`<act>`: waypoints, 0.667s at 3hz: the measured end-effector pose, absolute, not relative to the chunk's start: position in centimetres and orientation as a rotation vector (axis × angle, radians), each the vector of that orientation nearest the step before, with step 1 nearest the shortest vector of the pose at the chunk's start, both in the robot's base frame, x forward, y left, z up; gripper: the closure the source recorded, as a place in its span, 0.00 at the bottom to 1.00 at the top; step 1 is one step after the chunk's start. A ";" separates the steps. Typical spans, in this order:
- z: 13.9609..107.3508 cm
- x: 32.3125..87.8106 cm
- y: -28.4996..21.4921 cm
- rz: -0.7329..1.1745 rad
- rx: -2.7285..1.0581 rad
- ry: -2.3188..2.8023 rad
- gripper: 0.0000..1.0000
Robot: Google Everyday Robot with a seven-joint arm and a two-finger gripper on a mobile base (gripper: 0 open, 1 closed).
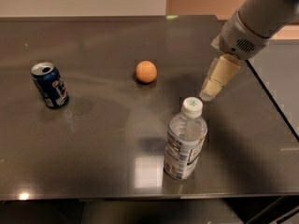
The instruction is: Move orange near blue plastic bottle
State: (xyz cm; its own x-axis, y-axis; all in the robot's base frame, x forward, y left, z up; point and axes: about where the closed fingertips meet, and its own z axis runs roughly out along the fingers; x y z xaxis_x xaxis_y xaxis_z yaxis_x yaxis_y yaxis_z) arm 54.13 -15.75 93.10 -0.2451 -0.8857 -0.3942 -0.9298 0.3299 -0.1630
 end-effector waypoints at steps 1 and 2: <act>92.4 56.3 -13.4 0.202 -1.578 2.169 0.00; 91.8 57.7 -10.6 0.222 -1.587 2.139 0.00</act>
Offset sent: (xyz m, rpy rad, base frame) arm 0.0525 0.0845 -0.0197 0.0928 -0.0134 0.0430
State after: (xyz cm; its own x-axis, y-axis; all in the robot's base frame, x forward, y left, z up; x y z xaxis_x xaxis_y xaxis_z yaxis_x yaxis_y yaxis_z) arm 57.67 -10.56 91.79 -0.2252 -0.8615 -0.4551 -0.9367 0.3199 -0.1422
